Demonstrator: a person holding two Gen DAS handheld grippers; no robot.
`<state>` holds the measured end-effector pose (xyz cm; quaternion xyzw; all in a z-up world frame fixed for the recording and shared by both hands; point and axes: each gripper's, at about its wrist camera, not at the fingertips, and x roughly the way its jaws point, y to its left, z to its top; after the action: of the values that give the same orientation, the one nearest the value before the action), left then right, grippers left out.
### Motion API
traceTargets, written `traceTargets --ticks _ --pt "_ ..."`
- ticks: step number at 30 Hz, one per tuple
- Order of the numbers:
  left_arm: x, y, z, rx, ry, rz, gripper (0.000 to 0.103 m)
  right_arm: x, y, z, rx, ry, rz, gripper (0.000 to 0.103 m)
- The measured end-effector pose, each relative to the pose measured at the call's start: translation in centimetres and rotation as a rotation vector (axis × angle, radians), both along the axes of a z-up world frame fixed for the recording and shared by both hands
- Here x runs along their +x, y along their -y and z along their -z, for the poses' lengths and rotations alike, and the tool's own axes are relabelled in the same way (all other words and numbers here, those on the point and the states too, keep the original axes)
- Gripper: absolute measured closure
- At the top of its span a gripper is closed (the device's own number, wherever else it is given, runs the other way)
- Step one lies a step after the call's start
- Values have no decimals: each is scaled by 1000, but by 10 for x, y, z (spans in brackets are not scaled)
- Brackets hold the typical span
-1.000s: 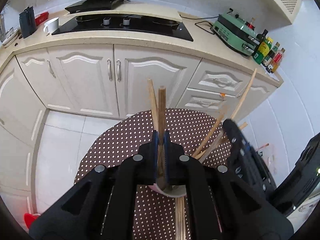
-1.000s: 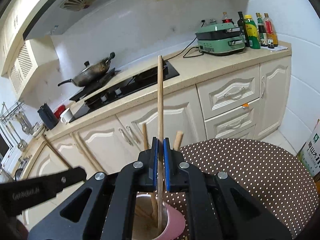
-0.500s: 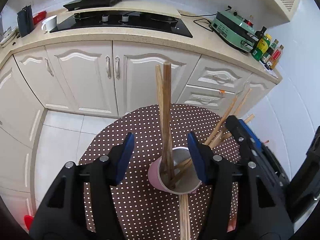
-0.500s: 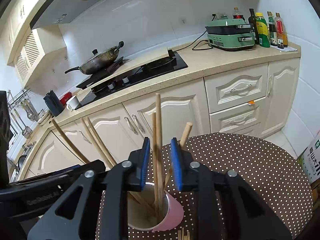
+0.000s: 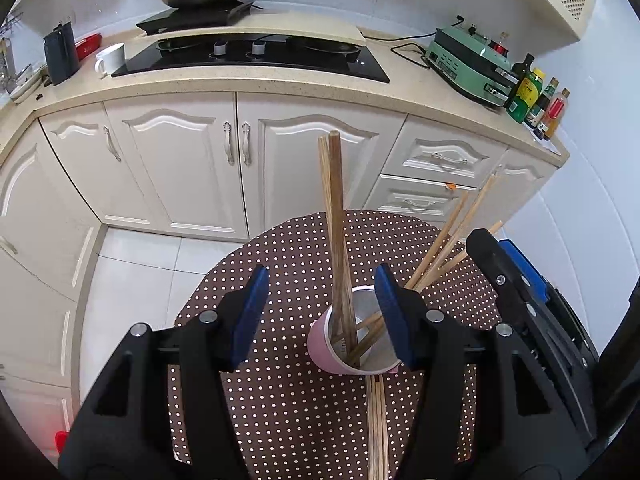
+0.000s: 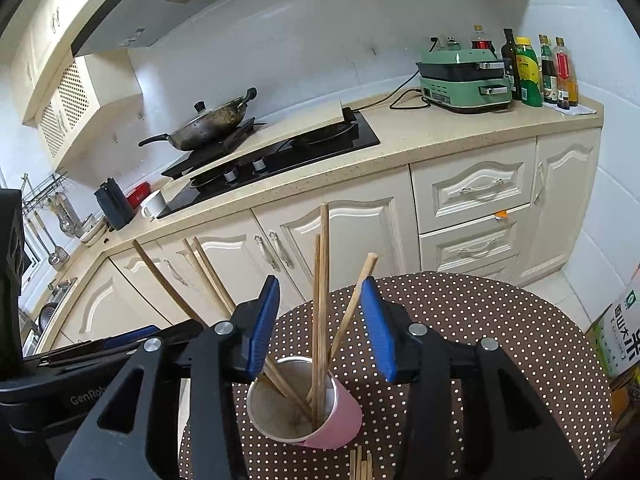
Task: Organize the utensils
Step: 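Withdraw both open grippers from the cup back to the chopstick row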
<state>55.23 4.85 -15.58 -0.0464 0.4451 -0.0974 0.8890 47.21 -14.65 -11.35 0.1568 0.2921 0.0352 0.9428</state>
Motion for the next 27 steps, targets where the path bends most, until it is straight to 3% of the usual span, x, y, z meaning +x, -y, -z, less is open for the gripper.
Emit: traceTargets --ticks 27 --pt "-69 -6 -24 41 46 -63 48 -58 5 -22 -37 -3 -43 43"
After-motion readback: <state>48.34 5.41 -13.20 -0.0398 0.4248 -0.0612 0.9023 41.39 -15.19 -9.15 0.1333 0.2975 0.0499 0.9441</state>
